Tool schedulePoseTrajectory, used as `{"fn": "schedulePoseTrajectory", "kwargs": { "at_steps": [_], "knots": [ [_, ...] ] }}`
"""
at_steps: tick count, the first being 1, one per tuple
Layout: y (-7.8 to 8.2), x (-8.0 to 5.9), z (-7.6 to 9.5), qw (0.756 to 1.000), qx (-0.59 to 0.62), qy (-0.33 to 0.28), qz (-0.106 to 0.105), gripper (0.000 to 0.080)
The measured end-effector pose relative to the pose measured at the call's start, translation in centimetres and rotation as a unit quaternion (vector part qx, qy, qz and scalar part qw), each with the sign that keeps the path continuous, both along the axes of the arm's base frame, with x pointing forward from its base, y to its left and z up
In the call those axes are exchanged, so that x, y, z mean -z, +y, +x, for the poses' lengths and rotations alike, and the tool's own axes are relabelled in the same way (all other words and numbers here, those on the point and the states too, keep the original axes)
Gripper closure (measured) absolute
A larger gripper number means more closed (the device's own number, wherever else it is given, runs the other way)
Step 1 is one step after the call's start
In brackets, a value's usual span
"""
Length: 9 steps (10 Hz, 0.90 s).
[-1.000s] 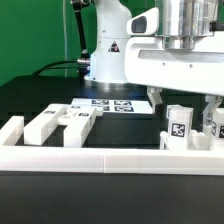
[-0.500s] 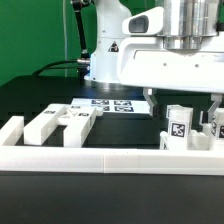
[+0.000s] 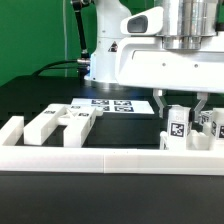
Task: Assemble chair
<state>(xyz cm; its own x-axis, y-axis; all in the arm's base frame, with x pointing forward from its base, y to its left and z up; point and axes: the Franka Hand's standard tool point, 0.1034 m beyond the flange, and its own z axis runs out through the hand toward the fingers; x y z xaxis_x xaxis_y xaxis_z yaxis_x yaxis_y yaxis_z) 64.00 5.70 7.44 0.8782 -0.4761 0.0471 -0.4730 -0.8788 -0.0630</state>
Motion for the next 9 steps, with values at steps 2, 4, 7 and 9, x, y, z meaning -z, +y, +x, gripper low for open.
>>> {"fn": "schedulePoseTrajectory", "kwargs": {
  "at_steps": [2, 4, 7, 9],
  "knots": [
    [-0.29, 0.0, -0.05, 0.996, 0.086, 0.002, 0.016, 0.051],
    [-0.52, 0.03, -0.16, 0.981, 0.189, 0.006, 0.03, 0.051],
    [-0.62, 0.04, -0.32, 0.946, 0.322, 0.013, 0.04, 0.0508],
    [-0.51, 0.04, -0.43, 0.909, 0.413, 0.019, 0.044, 0.0508]
  ]
}}
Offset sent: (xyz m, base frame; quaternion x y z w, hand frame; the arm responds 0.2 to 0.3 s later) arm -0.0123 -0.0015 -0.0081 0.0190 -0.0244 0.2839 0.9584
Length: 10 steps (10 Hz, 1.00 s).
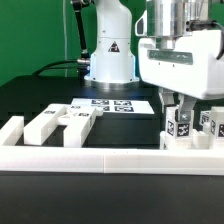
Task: Assemble chair
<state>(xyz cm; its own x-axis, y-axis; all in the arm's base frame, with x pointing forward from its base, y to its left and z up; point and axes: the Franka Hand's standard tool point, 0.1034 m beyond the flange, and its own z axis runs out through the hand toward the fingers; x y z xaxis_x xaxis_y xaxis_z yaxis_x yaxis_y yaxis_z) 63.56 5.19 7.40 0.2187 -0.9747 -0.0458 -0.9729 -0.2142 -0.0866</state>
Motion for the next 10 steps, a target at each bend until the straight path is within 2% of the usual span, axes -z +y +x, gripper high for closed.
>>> {"fn": "schedulePoseTrajectory", "kwargs": {
  "at_steps": [5, 10],
  "knots": [
    [0.1, 0.1, -0.2, 0.987, 0.16, 0.017, 0.012, 0.0508],
    [-0.6, 0.0, -1.2, 0.965, 0.26, 0.043, 0.003, 0.0504]
  ]
}}
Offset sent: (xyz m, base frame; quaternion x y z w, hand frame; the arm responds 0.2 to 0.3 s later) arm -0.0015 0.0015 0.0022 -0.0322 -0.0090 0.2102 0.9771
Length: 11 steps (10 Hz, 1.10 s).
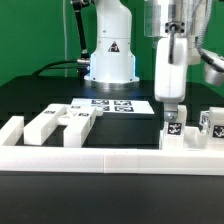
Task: Assemble chair
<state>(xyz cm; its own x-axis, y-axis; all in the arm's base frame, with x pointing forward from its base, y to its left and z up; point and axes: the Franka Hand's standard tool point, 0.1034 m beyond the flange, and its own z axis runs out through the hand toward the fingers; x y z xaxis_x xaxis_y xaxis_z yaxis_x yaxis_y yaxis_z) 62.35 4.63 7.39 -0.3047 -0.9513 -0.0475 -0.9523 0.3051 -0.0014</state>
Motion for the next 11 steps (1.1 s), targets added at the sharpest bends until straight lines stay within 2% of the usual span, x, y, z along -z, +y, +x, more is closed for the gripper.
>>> {"fn": "schedulePoseTrajectory", "kwargs": {
  "at_steps": [2, 3, 4, 5, 6, 10, 11],
  "knots": [
    [0.0, 0.1, -0.1, 1.0, 0.004, 0.002, -0.001, 0.0504],
    [0.0, 0.1, -0.1, 1.0, 0.002, 0.002, -0.002, 0.0404],
    [0.0, 0.1, -0.1, 1.0, 0.002, 0.002, -0.002, 0.0242],
    [0.0, 0.0, -0.1, 1.0, -0.013, 0.001, -0.001, 0.0242],
    [0.1, -0.6, 0.1, 0.999, -0.044, -0.005, 0.0, 0.017],
    [0.4, -2.5, -0.1, 0.992, -0.124, -0.018, 0.006, 0.015],
    [0.4, -2.4, -0.2, 0.992, -0.123, -0.017, 0.005, 0.015]
  ]
}}
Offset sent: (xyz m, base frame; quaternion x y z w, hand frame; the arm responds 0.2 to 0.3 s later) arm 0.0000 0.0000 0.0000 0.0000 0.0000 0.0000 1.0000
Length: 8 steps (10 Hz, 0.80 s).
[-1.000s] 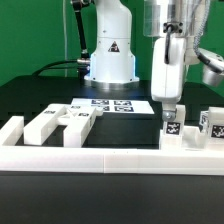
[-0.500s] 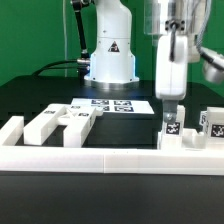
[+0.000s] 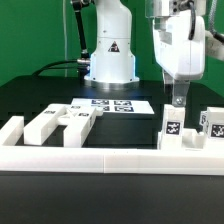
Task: Assemble chair
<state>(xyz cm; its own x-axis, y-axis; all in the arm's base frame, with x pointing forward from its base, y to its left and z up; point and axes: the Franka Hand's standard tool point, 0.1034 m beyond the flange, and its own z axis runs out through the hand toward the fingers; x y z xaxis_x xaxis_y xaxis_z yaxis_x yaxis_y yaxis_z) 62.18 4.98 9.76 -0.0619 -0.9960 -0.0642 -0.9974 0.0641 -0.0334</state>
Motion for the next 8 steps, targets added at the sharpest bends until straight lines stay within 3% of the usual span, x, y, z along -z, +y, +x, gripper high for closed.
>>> {"fn": "schedulePoseTrajectory", "kwargs": {
  "at_steps": [8],
  "knots": [
    [-0.16, 0.21, -0.3, 0.999, -0.052, 0.004, -0.002, 0.015]
  ]
}}
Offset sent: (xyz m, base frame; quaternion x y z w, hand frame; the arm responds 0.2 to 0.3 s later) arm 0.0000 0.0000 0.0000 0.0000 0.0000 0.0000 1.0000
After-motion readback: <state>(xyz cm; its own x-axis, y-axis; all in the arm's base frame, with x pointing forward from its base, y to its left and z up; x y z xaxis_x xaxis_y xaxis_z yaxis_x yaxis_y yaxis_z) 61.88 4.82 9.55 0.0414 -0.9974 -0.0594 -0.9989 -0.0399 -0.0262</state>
